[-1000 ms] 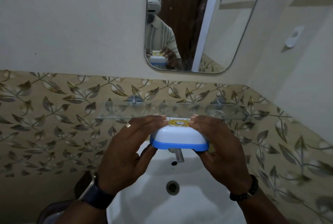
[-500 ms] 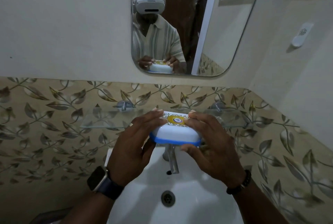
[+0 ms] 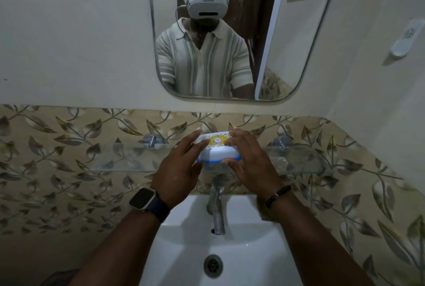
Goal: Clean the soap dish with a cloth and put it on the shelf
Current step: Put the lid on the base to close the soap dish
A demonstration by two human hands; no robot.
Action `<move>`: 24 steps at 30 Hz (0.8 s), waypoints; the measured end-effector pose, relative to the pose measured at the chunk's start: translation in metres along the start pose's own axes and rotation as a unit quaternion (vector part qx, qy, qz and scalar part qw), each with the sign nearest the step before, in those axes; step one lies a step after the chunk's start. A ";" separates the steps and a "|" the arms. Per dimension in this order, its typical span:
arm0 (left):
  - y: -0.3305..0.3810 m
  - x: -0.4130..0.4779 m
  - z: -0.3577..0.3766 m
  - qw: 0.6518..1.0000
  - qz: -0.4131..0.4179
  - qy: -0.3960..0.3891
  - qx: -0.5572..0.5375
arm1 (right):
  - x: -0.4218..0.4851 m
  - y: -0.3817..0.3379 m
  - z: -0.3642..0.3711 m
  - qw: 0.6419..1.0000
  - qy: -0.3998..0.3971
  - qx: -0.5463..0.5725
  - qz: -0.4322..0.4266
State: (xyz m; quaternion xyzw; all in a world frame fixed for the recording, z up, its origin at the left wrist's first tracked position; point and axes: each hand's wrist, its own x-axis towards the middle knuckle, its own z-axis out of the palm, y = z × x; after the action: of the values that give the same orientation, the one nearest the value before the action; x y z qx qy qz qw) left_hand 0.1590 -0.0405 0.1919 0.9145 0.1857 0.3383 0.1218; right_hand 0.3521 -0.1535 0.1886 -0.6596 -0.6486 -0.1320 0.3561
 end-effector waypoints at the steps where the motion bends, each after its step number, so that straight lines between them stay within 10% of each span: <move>1: -0.001 0.003 0.004 1.000 -0.010 -0.011 0.003 | 0.000 0.003 0.004 1.000 -0.012 0.001 0.014; 24: 0.031 -0.010 0.009 0.998 0.019 0.021 0.063 | -0.027 -0.017 -0.010 0.996 0.069 -0.004 0.064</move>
State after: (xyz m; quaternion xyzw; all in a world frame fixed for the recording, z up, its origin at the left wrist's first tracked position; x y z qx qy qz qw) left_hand 0.1661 -0.0737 0.1903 0.9163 0.1916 0.3476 0.0532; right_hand 0.3353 -0.1817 0.1833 -0.6905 -0.5785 -0.1569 0.4048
